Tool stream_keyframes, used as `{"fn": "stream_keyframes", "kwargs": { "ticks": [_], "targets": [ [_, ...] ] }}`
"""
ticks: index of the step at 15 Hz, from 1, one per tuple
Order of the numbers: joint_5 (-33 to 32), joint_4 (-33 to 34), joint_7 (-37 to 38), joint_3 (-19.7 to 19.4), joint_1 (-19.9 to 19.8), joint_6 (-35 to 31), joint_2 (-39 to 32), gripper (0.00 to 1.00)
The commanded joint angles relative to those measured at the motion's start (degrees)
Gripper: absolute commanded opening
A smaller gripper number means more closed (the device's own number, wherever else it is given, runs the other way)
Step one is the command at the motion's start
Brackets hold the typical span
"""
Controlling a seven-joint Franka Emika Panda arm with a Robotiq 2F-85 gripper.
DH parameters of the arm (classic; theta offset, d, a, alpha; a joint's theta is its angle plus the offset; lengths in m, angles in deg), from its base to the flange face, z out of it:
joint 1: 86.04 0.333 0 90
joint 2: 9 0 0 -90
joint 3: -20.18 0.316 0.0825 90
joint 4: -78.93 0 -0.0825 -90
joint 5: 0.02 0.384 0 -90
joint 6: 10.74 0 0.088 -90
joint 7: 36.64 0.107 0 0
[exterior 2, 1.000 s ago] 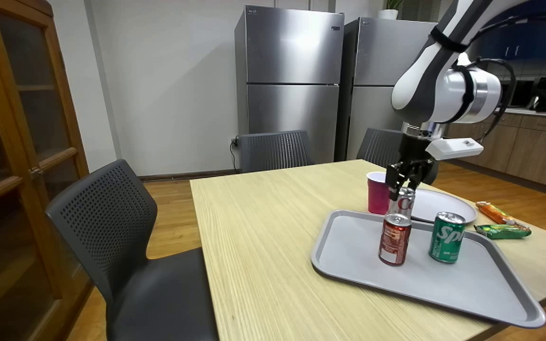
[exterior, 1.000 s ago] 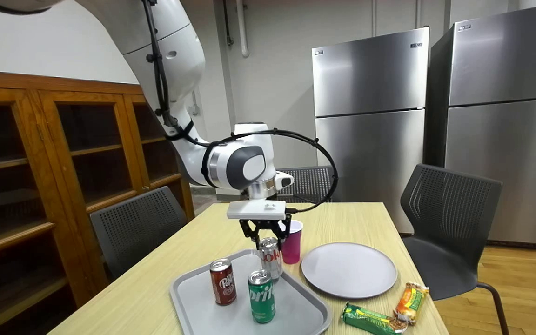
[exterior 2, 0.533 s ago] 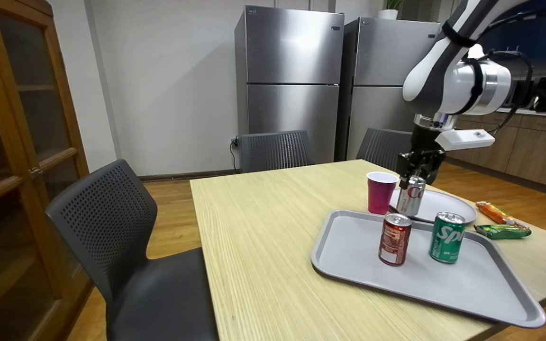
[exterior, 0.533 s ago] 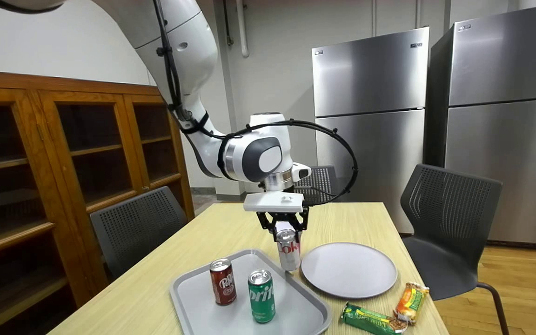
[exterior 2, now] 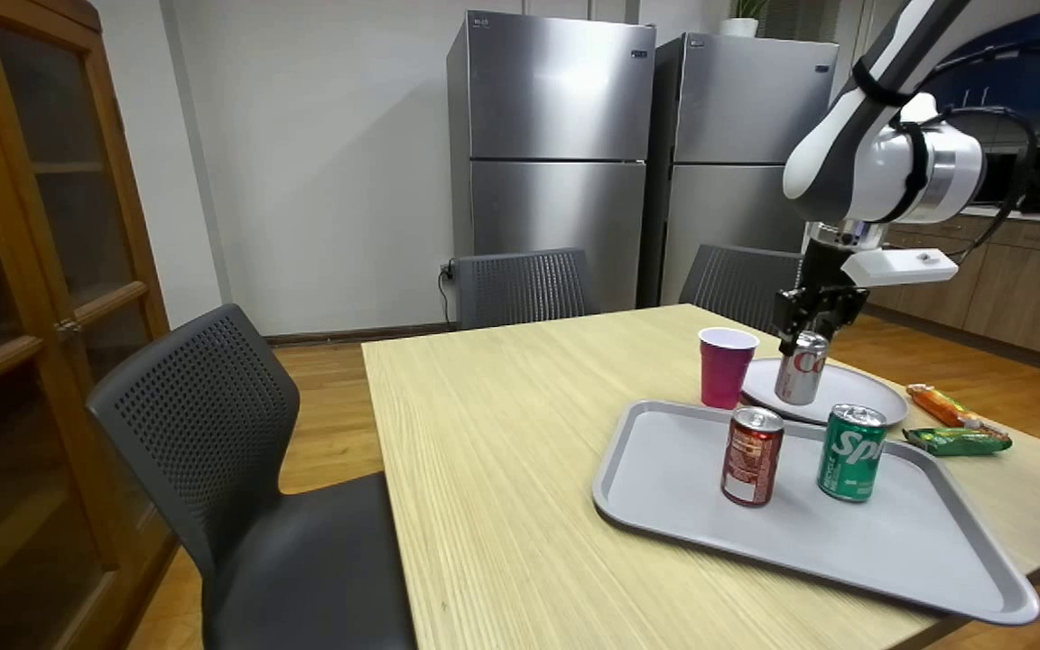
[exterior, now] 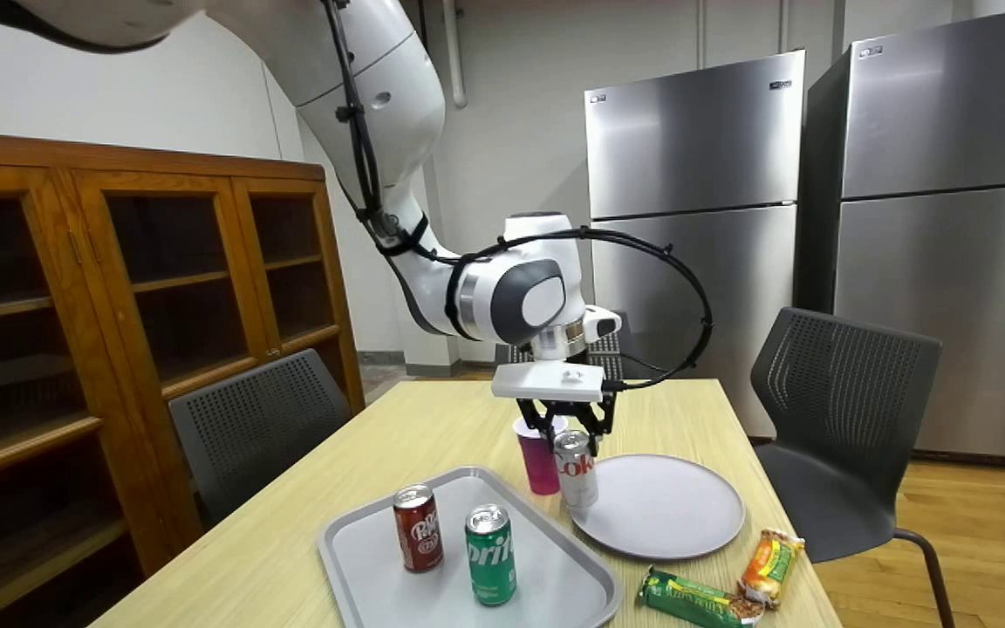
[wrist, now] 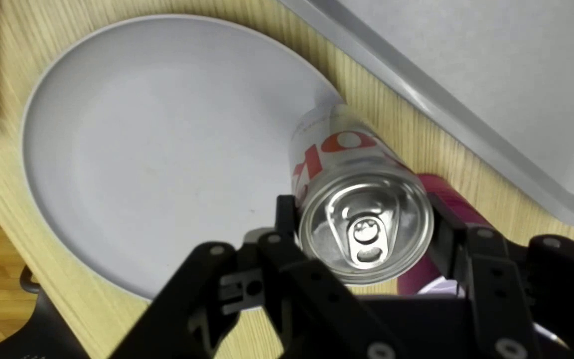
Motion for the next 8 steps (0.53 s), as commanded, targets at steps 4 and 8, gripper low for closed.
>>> {"fn": "stream_keyframes", "kwargs": {
  "ticks": [4, 8],
  "targets": [
    [-0.4, 7.3, 3.8, -1.3, -1.5, 5.0, -3.6, 0.38],
    [-0.7, 10.7, 5.0, -3.0, -1.8, 9.7, -4.2, 0.38]
  ]
}}
